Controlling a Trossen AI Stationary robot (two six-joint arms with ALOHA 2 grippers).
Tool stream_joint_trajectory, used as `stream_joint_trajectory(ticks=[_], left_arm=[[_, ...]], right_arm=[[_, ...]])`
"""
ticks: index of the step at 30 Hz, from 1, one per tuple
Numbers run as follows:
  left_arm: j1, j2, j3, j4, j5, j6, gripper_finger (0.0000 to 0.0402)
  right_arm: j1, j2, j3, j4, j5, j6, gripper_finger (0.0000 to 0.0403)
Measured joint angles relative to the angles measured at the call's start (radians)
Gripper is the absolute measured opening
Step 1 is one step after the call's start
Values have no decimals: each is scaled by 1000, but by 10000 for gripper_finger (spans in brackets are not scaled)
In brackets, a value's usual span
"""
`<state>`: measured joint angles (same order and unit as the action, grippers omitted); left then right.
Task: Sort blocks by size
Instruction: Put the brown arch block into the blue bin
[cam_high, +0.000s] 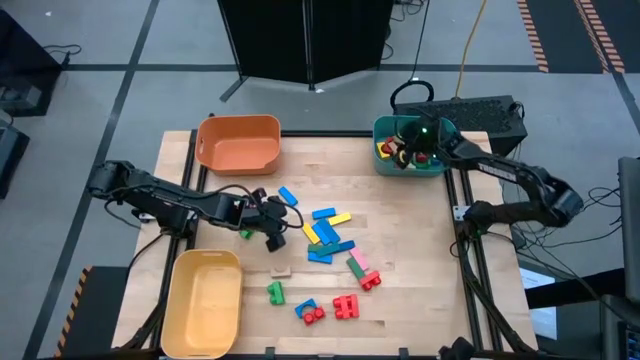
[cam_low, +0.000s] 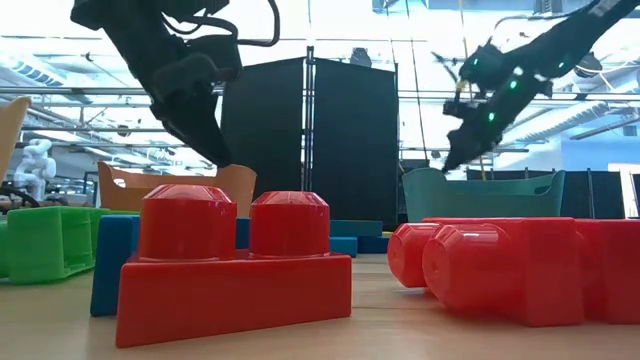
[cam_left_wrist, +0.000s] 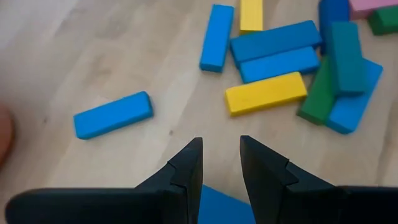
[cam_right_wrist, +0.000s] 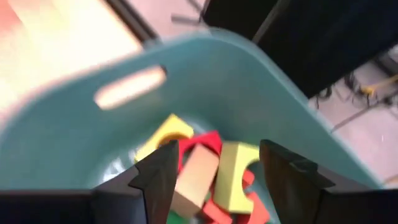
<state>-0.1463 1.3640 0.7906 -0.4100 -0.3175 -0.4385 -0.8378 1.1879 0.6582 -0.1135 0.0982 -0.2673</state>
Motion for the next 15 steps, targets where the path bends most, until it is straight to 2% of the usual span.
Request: stream_joint_trajectory(ticks=[3, 8, 15], left_arm=[[0, 0, 0, 0, 32, -1, 102], [0, 0, 0, 0, 138, 0, 102], [-38, 0, 0, 0, 297, -38, 102]], right_arm=[[37, -74, 0, -1, -10, 24, 210], [98, -172, 0, -1, -137, 94, 210], [227, -216, 0, -2, -207, 149, 210]])
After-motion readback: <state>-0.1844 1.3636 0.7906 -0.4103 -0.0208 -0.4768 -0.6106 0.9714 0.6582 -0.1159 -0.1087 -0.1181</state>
